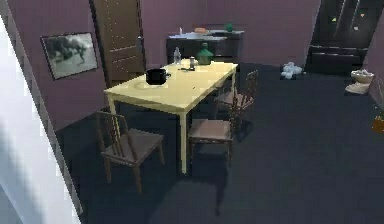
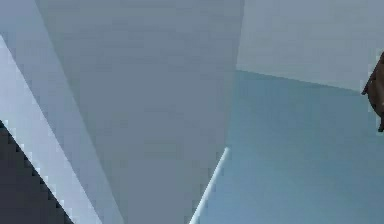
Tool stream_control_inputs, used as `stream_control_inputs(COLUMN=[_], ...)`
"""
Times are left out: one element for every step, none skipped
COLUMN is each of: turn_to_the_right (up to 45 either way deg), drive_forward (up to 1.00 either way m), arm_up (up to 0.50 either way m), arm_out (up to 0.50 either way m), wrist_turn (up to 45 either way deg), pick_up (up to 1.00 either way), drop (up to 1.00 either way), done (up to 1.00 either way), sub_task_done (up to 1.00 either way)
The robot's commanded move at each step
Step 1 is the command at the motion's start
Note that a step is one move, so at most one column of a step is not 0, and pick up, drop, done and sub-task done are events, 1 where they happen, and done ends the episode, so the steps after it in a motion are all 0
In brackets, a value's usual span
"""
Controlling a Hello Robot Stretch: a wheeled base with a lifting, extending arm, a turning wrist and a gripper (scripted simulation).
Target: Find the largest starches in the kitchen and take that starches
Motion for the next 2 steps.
stream_control_inputs(turn_to_the_right=[0.0, 45.0], drive_forward=[0.65, 0.00], arm_up=[0.00, 0.00], arm_out=[0.00, 0.00], wrist_turn=[0.0, 0.0], pick_up=[0.00, 0.00], drop=[0.00, 0.00], done=[0.00, 0.00], sub_task_done=[0.00, 0.00])
